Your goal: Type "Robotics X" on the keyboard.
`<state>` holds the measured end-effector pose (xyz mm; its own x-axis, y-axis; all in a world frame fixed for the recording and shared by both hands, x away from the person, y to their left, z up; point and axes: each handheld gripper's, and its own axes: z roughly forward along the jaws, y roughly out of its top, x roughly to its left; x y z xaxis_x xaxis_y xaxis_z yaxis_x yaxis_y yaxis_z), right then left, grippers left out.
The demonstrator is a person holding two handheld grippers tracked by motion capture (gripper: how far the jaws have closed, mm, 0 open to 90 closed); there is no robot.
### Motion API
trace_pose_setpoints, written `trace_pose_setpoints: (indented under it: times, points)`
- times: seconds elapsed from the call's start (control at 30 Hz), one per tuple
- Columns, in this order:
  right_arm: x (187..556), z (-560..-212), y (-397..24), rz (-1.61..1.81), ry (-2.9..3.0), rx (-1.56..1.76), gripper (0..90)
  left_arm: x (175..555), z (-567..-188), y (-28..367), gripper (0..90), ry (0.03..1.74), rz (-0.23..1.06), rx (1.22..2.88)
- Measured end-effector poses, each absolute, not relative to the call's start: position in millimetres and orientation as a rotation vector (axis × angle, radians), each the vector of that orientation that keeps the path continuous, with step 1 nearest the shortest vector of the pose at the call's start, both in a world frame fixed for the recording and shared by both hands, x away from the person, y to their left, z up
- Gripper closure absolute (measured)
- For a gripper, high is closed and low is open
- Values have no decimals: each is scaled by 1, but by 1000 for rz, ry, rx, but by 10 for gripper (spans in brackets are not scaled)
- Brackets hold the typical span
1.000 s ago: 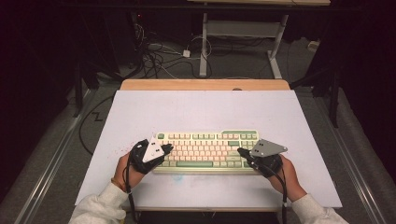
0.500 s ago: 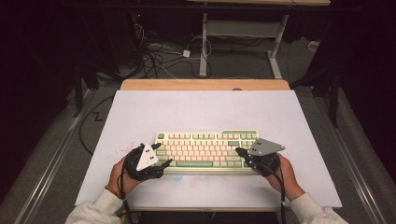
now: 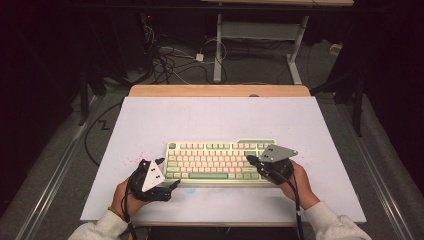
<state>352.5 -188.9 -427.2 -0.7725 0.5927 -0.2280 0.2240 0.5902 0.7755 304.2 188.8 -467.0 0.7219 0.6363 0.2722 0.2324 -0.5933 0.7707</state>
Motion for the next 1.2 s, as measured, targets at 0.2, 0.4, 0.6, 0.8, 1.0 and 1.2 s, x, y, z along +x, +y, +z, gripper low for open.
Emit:
trace_pose_setpoints:
  times: [0.2,0.4,0.6,0.8,1.0,1.2]
  points:
    - [358,-428,-183,1052,2363,649,900,300,-467,194,155,673,697,2179]
    - [364,-429,-175,1043,2378,638,900,300,-469,196,156,675,695,2192]
    - [370,-427,-162,1046,2397,627,900,301,-469,196,156,669,684,2192]
    - [380,-434,-148,1012,2435,639,900,301,-470,196,156,658,664,2188]
    - [387,-440,-143,978,2451,648,900,302,-470,196,156,657,661,2183]
    - [389,-443,-130,963,2469,630,900,301,-470,195,156,647,658,2194]
